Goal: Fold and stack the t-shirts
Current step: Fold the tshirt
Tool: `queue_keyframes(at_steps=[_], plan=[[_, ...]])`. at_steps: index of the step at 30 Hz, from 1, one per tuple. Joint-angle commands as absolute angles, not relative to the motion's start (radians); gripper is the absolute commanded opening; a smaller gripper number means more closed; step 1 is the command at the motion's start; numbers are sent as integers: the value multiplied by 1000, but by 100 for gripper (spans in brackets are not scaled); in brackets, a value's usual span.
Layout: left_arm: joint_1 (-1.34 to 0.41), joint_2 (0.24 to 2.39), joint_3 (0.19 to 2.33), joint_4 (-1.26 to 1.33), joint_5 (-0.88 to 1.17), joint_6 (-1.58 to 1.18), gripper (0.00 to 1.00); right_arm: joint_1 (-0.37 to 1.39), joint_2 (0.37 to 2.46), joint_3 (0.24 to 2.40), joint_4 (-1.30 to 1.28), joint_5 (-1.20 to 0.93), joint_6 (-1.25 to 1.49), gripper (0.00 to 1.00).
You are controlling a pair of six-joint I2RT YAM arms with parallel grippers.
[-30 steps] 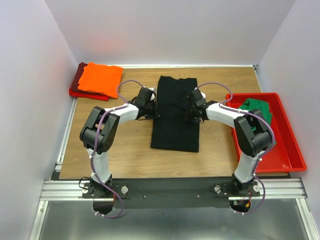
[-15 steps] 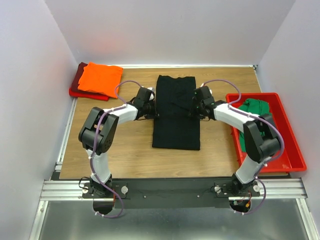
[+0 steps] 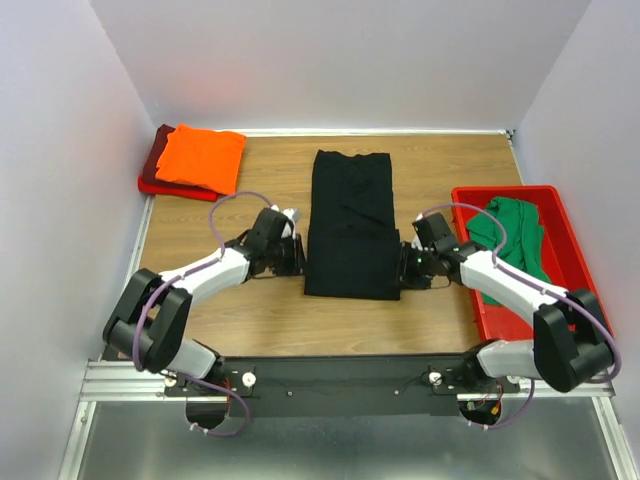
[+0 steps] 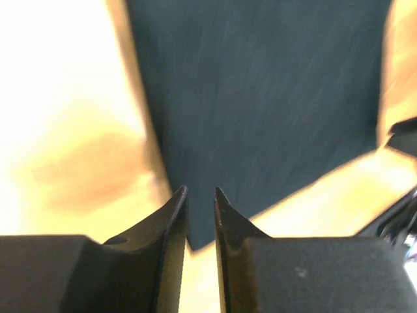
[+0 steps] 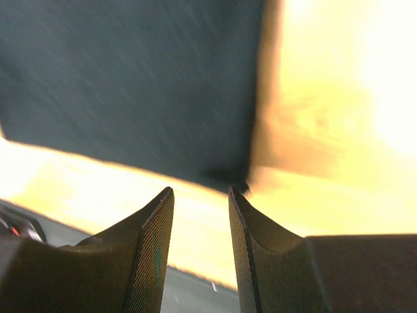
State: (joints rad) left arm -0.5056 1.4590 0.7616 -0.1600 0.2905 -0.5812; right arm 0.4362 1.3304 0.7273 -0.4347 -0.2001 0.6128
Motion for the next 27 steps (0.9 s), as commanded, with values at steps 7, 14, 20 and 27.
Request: queue_keyframes(at_steps=[7, 14, 20, 27], plan=[[-552, 1356, 629, -230, 302, -641, 42, 443, 1262, 626, -558, -252, 655, 50], [-561, 1358, 621, -196, 331, -640, 42, 443, 1284, 621, -537, -216, 692, 50], [-574, 1402, 617, -183, 341, -637, 42, 443, 1295, 614, -508, -212, 715, 50], [-577, 1437, 618, -164, 331, -635, 40, 443, 1304, 597, -471, -212, 741, 49]])
